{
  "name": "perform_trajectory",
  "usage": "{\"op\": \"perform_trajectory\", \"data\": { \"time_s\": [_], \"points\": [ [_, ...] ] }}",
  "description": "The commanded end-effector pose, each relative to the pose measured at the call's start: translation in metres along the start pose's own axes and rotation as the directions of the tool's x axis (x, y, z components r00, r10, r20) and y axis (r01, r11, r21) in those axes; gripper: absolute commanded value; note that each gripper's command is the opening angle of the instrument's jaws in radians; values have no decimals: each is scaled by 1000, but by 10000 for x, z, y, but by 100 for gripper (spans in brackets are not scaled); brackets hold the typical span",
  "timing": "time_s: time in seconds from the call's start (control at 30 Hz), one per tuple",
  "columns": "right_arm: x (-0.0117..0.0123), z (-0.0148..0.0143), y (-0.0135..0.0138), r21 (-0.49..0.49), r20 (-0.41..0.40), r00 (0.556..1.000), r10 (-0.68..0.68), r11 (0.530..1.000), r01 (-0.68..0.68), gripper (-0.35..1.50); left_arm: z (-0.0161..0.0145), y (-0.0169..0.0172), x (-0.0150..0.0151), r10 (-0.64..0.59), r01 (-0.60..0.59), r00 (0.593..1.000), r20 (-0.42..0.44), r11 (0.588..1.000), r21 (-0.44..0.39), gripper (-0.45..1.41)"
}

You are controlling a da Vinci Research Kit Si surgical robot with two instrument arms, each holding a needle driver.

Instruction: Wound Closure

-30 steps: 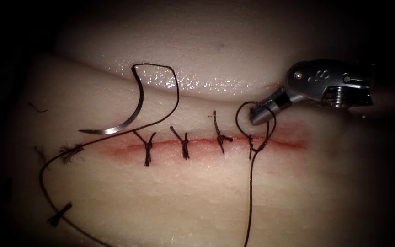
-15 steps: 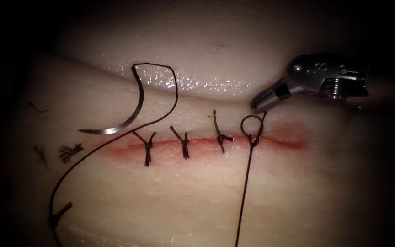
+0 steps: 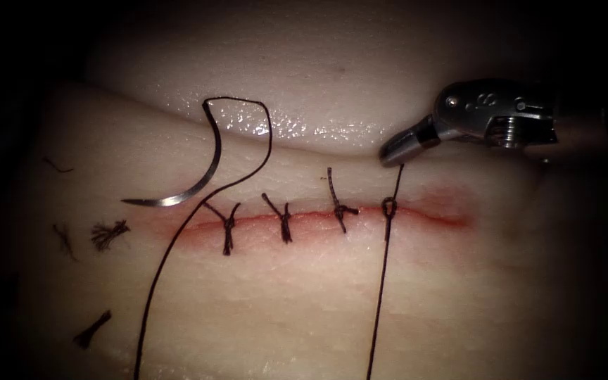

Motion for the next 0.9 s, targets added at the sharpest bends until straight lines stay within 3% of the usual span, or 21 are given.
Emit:
{"op": "perform_trajectory", "data": {
  "time_s": [0.03, 0.13, 0.27, 0.6, 0.9],
  "points": [
    [-2, 10, 8, -7, 1, 1000, 1, 1000, -1, -35, 6, 10, -1, 2, -2, 1000, 0, 1000, -6, -45],
    [-7, 13, 9, -15, 5, 1000, -1, 1000, 1, -35, 3, 21, 0, 16, -16, 1000, -5, 1000, -24, -45],
    [-16, 21, 7, -18, 10, 1000, -13, 1000, 13, -35, -4, 40, 1, 11, -26, 994, -106, 990, -141, -45],
    [-27, 23, 16, -30, 14, 1000, -18, 999, 18, -35, -15, 77, 18, 43, -106, 979, -199, 941, -321, -45],
    [-26, 18, 17, -53, 17, 1000, -12, 998, 12, -35, -13, 76, 23, 54, -133, 974, -220, 922, -364, -45]
  ]
}}
